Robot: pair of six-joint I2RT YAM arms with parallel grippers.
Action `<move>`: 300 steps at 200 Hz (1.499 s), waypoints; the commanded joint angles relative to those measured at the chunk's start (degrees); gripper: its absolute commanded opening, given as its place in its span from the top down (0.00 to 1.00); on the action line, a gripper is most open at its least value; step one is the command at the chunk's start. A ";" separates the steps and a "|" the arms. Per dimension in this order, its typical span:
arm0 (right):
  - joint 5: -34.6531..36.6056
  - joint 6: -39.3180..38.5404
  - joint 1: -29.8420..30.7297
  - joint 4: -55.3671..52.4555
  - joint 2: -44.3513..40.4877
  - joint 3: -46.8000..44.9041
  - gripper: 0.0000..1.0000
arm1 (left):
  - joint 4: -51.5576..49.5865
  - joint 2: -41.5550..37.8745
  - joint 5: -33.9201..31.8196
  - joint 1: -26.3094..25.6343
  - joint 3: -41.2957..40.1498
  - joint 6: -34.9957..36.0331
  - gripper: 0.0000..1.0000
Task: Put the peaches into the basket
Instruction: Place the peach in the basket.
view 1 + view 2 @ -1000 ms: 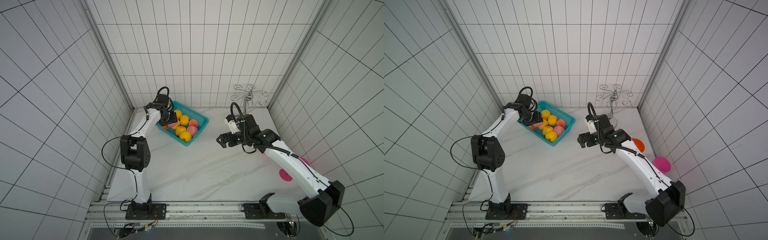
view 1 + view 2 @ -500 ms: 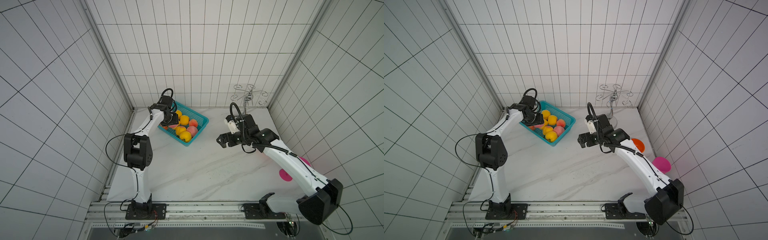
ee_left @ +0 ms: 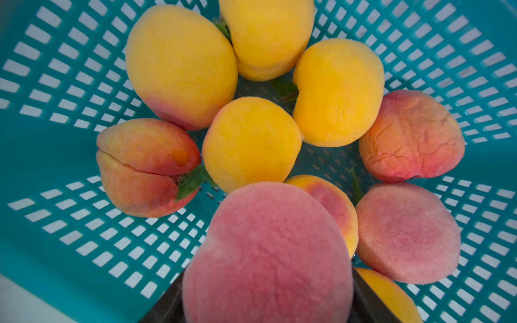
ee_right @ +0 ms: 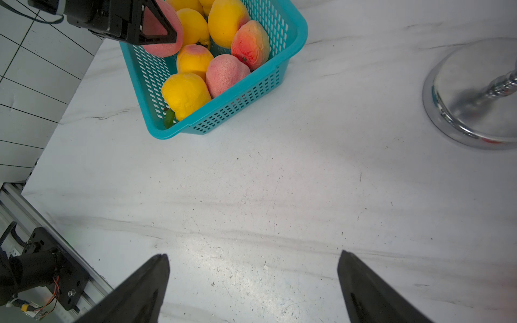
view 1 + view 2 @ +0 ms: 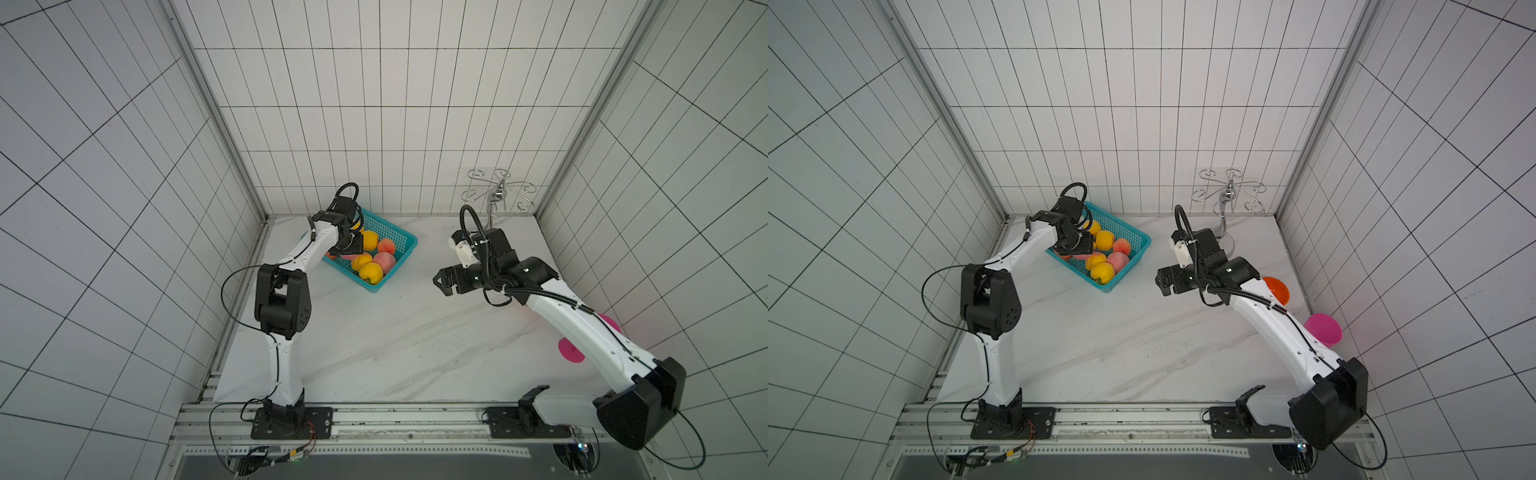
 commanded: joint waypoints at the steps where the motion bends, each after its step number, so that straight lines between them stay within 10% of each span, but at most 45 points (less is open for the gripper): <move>1: 0.69 0.19 -0.67 -1.52 -0.10 2.50 0.03 | 0.77 0.79 -2.03 0.09 -1.49 1.16 0.45; 132: 0.74 0.50 -0.83 -1.57 -0.41 2.46 0.03 | 1.32 -0.08 -3.39 -0.18 -1.13 1.23 0.40; 300: 2.50 0.59 -1.17 -3.29 -4.32 1.57 0.03 | -2.96 -12.17 -2.48 -1.92 -0.91 -1.81 0.09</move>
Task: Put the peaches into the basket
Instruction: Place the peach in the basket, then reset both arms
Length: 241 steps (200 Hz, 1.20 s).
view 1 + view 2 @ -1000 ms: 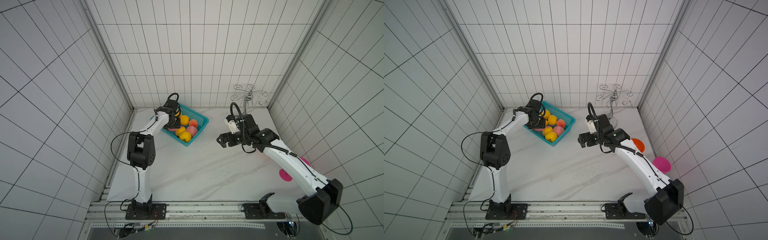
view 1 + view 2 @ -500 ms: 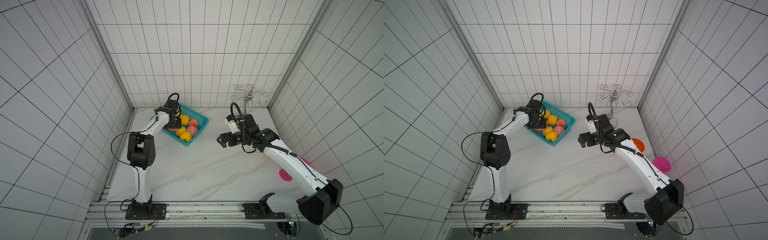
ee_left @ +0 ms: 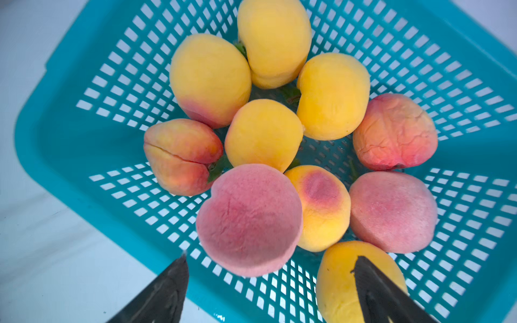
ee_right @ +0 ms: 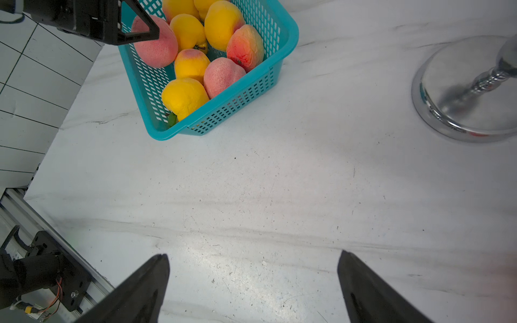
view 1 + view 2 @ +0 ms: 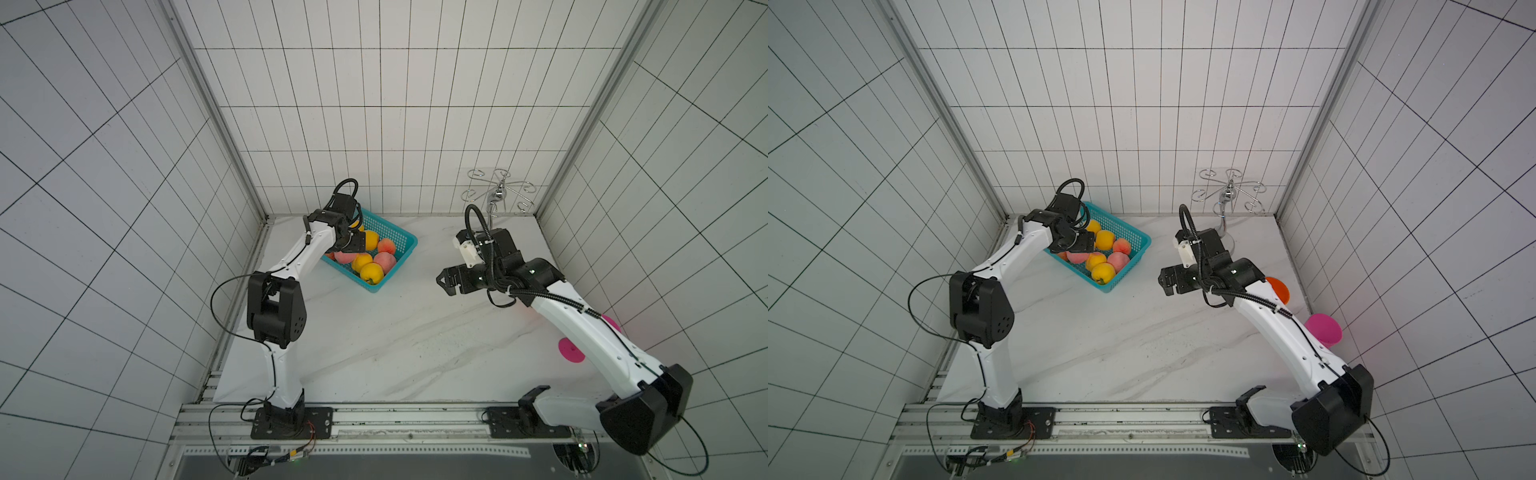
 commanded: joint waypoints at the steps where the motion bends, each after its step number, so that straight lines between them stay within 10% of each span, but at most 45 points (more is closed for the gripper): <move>1: 2.02 -0.01 -0.43 -1.91 -2.18 1.56 0.03 | -1.28 -5.36 0.30 -0.73 0.37 -1.78 0.09; 89: 14.09 3.84 -5.34 -3.14 -7.26 -0.90 0.01 | 3.03 -26.77 -2.37 0.12 -18.64 -8.28 0.01; 155: 20.71 -0.20 -9.96 20.27 -17.68 -23.69 0.01 | 40.48 -47.21 -11.91 1.82 -53.98 -8.18 0.01; 241: 11.42 -13.38 -22.28 63.74 -7.97 -46.09 0.01 | 62.11 -35.83 -14.44 6.02 -64.90 -2.16 0.01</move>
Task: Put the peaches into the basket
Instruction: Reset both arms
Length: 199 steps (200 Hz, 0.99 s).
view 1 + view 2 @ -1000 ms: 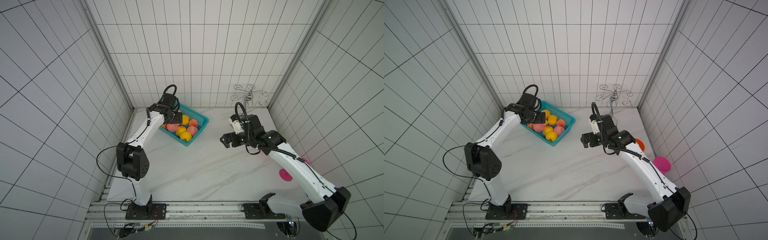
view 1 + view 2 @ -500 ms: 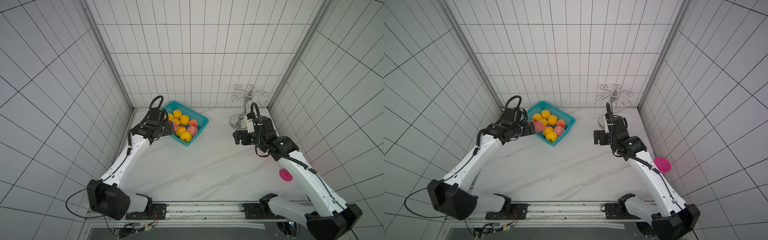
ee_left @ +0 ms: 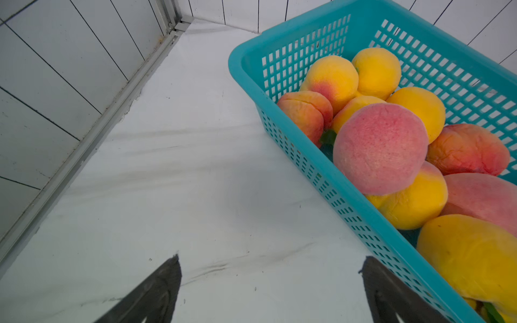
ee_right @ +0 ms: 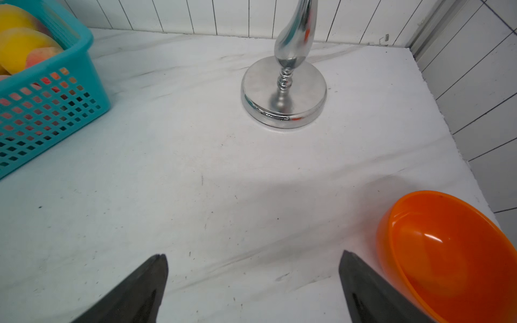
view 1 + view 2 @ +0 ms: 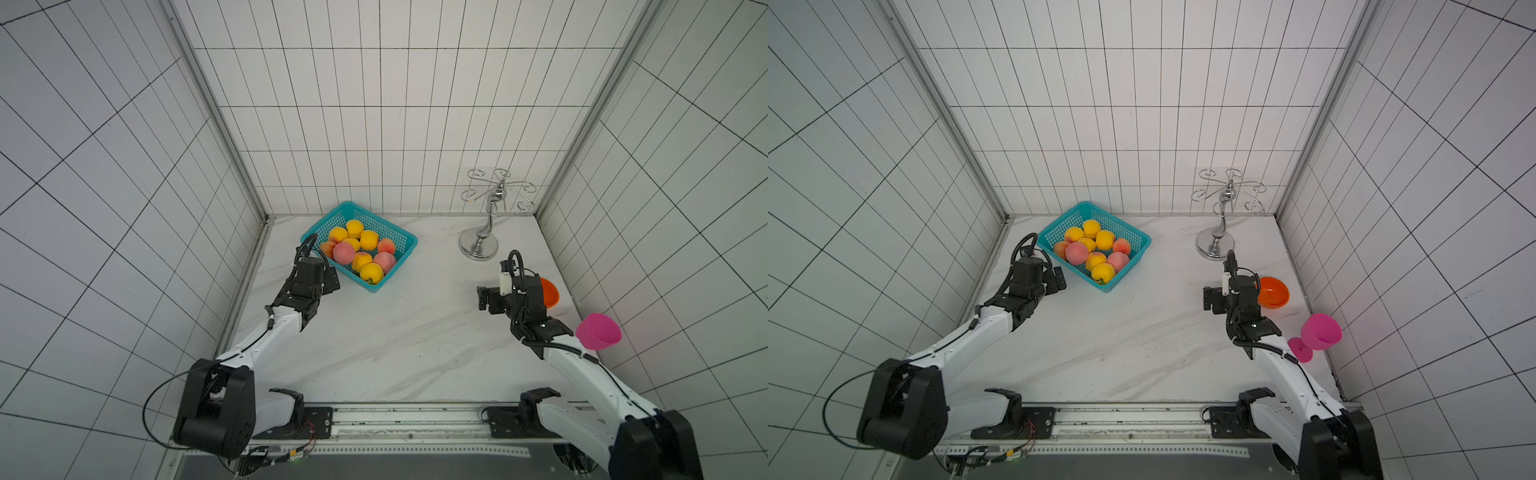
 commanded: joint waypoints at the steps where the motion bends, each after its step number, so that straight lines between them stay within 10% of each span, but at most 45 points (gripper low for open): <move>1: -2.98 -3.81 -4.03 17.76 4.92 -2.61 0.01 | 10.81 1.17 -1.47 1.79 -1.23 2.75 0.01; 95: 0.33 0.66 -10.28 50.87 27.13 -8.97 0.01 | 36.15 4.16 -1.86 11.41 -14.36 8.92 0.01; 150: 2.49 1.33 -9.98 42.68 28.02 -4.31 0.01 | 64.23 17.40 7.37 14.47 -19.45 10.30 0.02; 175: 2.46 1.34 -9.98 43.06 27.91 -4.54 0.01 | 50.06 14.21 5.46 13.26 -15.04 10.23 0.01; 199: 2.32 1.47 -9.98 43.07 27.87 -4.54 0.01 | 57.34 16.34 5.19 13.02 -16.89 11.38 0.01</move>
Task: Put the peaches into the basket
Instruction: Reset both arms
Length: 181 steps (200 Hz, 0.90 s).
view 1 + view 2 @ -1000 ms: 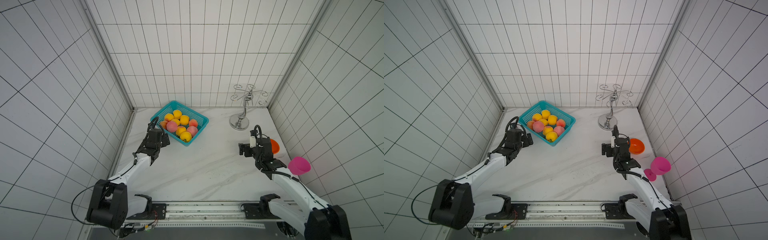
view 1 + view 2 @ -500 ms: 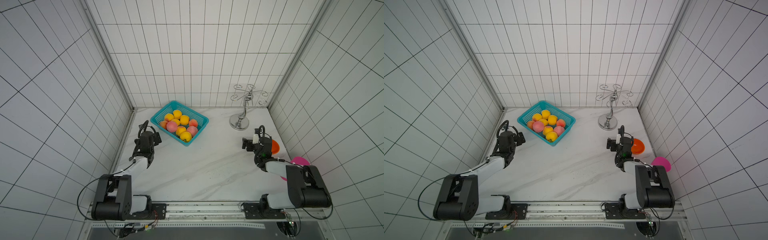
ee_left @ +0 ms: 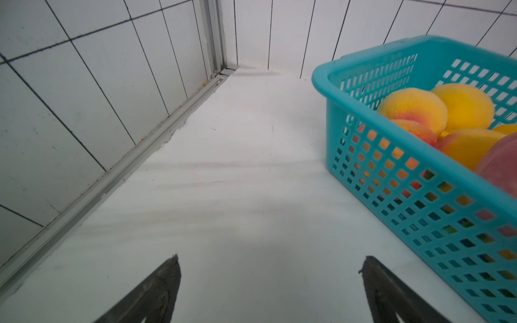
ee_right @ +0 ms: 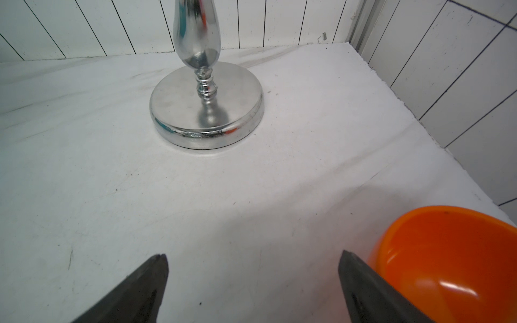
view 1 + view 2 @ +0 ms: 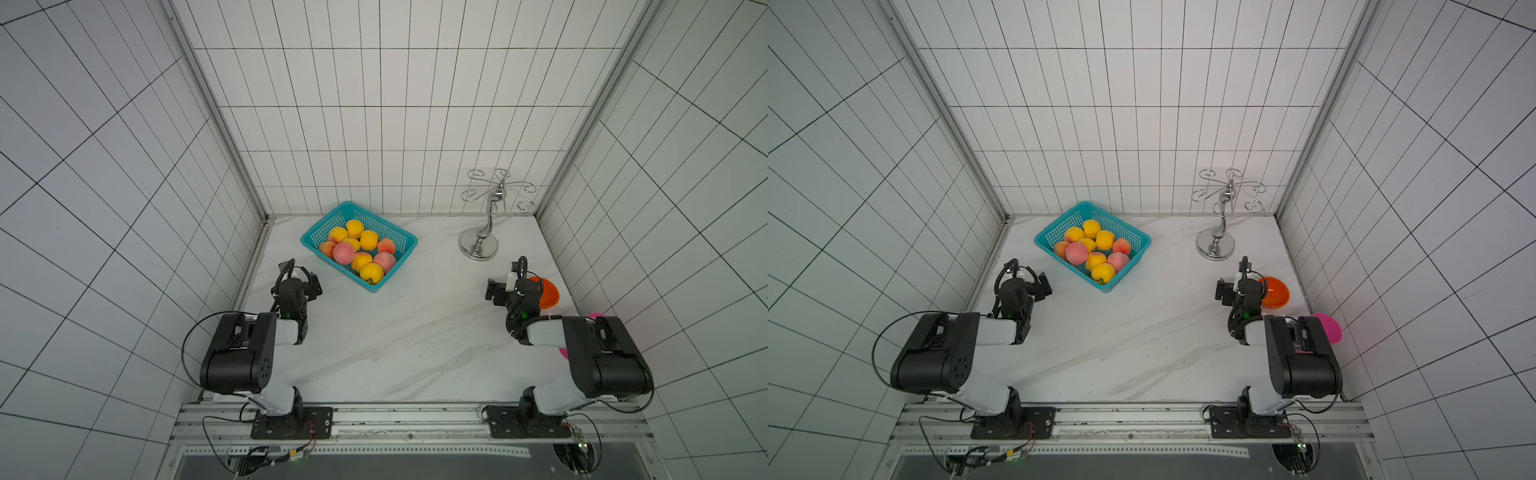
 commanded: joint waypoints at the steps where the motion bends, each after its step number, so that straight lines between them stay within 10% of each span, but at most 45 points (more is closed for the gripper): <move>1: 0.87 0.35 -0.04 1.86 0.11 1.86 0.01 | 6.87 0.16 0.19 -0.28 0.24 1.92 0.01; 181: 0.79 0.36 -0.12 1.69 0.10 1.92 0.01 | 0.13 -0.93 -2.23 -1.52 2.68 1.79 0.01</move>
